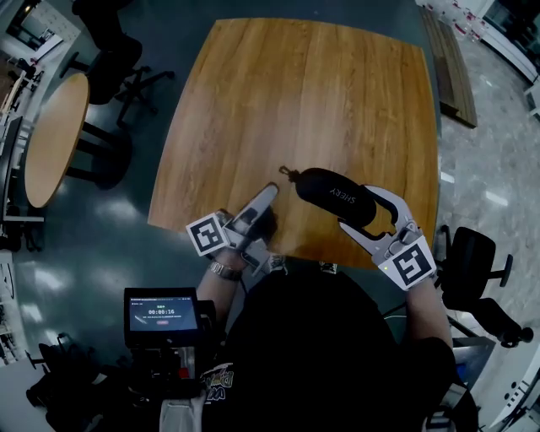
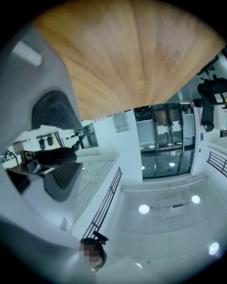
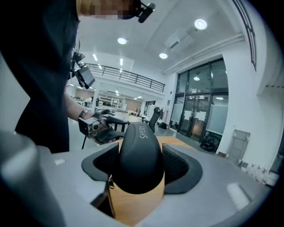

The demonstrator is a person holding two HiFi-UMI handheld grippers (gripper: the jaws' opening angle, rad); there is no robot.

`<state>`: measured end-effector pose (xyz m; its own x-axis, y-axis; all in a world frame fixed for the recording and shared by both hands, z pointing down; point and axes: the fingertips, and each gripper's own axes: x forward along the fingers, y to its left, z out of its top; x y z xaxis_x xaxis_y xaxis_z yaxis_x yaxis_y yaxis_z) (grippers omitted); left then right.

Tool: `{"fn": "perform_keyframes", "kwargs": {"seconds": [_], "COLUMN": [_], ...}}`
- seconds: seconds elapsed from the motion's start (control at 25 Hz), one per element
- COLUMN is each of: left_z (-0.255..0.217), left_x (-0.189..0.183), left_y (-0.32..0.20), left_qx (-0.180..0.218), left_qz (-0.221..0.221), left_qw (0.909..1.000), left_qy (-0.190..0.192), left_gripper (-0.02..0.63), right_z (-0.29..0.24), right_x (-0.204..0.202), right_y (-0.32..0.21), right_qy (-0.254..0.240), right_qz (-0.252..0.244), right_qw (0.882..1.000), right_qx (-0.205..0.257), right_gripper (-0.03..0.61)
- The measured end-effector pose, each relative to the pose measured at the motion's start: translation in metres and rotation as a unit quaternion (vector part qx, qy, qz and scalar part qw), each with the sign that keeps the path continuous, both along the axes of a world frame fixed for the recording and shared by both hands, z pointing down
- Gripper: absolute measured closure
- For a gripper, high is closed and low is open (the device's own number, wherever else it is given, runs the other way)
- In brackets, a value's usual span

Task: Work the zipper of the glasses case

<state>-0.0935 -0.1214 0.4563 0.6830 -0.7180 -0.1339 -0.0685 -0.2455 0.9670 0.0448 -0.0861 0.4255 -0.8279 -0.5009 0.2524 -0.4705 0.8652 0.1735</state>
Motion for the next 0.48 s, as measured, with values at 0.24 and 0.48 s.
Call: {"fn": "perform_keyframes", "kwargs": {"seconds": [0.24,0.48], "left_z": [0.026,0.047], "left_x": [0.003,0.045], "left_y": [0.055,0.108], "left_qx": [0.076,0.093], "left_qz": [0.082,0.155], "left_qw": [0.9680,0.9380], "left_qy": [-0.225,-0.296], "left_gripper": [0.615,0.615], "right_z": [0.098,0.212], "right_x": [0.018,0.005], "right_y": [-0.061,-0.128], "right_qy": [0.028,0.116], "right_qz": [0.038,0.018], "right_qw": [0.996,0.983], "right_qx": [-0.075,-0.138], "right_gripper": [0.272,0.272]}}
